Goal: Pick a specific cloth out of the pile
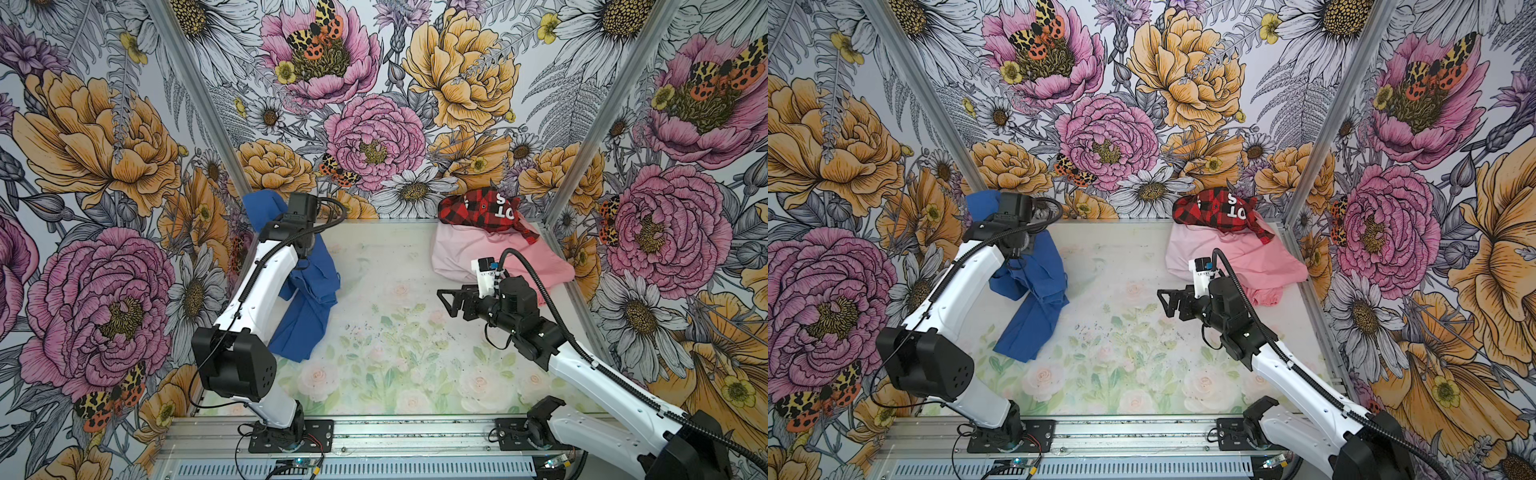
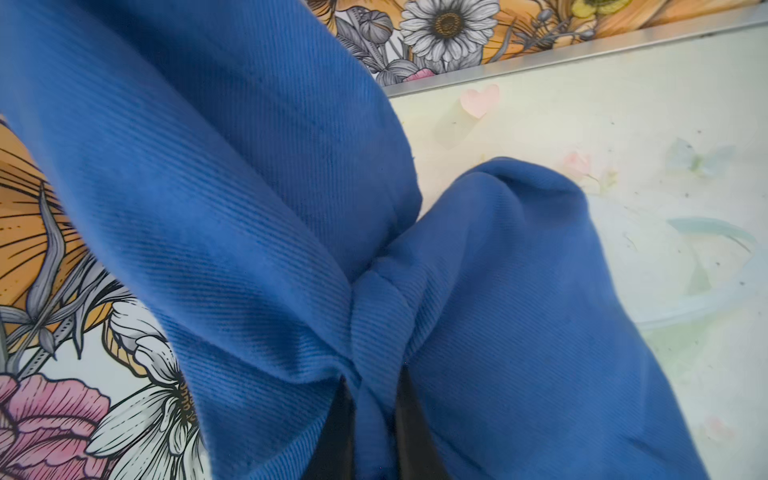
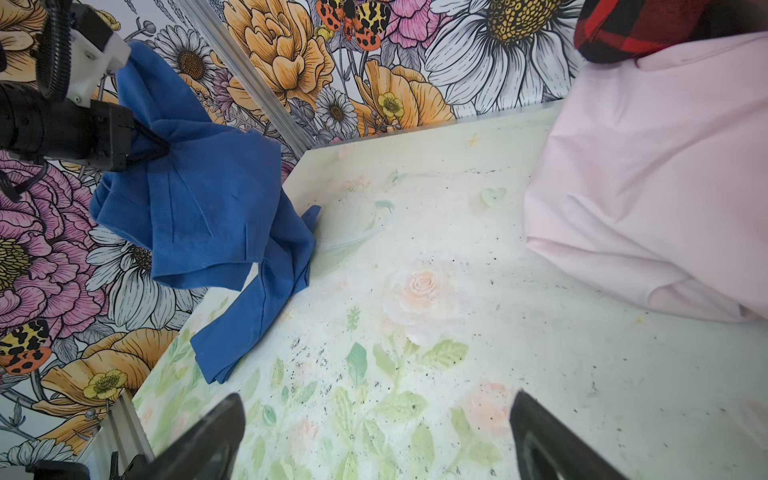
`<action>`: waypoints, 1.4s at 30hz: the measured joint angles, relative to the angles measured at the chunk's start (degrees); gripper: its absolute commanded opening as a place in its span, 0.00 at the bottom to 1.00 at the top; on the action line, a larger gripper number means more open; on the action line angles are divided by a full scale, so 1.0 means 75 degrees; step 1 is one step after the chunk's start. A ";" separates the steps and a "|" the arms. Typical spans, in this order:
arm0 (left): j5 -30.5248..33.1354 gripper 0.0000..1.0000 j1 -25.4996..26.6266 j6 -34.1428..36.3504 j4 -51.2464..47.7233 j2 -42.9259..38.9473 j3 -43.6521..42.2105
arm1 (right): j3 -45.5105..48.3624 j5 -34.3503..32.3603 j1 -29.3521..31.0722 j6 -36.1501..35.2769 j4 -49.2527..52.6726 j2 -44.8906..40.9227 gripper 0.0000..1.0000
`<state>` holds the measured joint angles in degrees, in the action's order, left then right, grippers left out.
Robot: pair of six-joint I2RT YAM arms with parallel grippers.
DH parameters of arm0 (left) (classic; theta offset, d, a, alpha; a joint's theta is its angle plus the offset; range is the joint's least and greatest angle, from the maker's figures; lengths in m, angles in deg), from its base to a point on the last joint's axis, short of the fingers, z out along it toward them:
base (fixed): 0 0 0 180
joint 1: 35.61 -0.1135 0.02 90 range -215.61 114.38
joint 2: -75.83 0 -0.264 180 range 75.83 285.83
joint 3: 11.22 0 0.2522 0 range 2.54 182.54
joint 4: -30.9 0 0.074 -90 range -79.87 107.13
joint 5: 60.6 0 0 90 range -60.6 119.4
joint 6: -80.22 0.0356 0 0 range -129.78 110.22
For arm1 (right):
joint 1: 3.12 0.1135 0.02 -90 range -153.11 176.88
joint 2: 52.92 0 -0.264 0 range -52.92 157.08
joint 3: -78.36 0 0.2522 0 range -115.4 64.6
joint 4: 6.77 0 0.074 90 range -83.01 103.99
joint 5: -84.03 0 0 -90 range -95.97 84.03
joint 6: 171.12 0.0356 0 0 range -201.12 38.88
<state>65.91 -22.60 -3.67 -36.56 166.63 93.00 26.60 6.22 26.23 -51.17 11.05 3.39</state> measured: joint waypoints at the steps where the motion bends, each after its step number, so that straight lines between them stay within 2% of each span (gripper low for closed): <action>1: 0.0023 0.00 0.0315 -0.0029 0.0006 -0.0073 -0.0227 | 0.0003 -0.0017 0.0000 0.0006 0.0003 -0.0041 1.00; 4: -0.0574 0.00 0.1122 -0.0335 -0.0012 -0.0268 -0.0959 | 0.0035 -0.0050 0.0000 0.0055 -0.0006 -0.0251 1.00; 7: -0.2060 0.00 0.1276 -0.0848 0.0015 -0.0504 -0.1580 | 0.0090 -0.0061 0.0000 0.0076 -0.0009 -0.0399 0.99; 11: -0.4162 0.00 0.0962 -0.1597 0.0268 -0.0699 -0.2168 | 0.0195 -0.0076 0.0000 0.0079 0.0000 -0.0443 0.99; 15: -0.6414 0.00 0.0551 -0.2777 0.1189 -0.0857 -0.3060 | 0.0256 -0.0076 0.0000 0.0079 0.0000 -0.0443 1.00; 20: -0.7758 0.00 0.0038 -0.3987 0.1792 -0.1163 -0.4010 | 0.0291 -0.0082 0.0000 0.0079 -0.0003 -0.0440 1.00; 25: -0.8766 0.00 -0.1338 -0.4957 0.2279 -0.1451 -0.4695 | 0.0294 -0.0076 0.0000 0.0076 -0.0009 -0.0306 1.00; 30: -0.9165 0.03 -0.2276 -0.5228 0.2378 -0.1335 -0.4823 | 0.0294 -0.0073 0.0000 0.0079 -0.0029 -0.0198 0.99; 35: -0.8195 0.03 -0.2404 -0.4884 0.1801 -0.0291 -0.4252 | 0.0297 -0.0070 0.0000 0.0087 -0.0067 -0.0140 1.00; 42: -0.6805 0.31 -0.2092 -0.4275 0.1419 0.0423 -0.3908 | 0.0385 -0.0073 0.0000 0.0140 -0.0093 -0.0189 1.00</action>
<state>14.87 -38.29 -35.73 -25.91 169.80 63.69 29.48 5.67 26.23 -50.12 10.35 1.97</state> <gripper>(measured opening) 0.243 0.995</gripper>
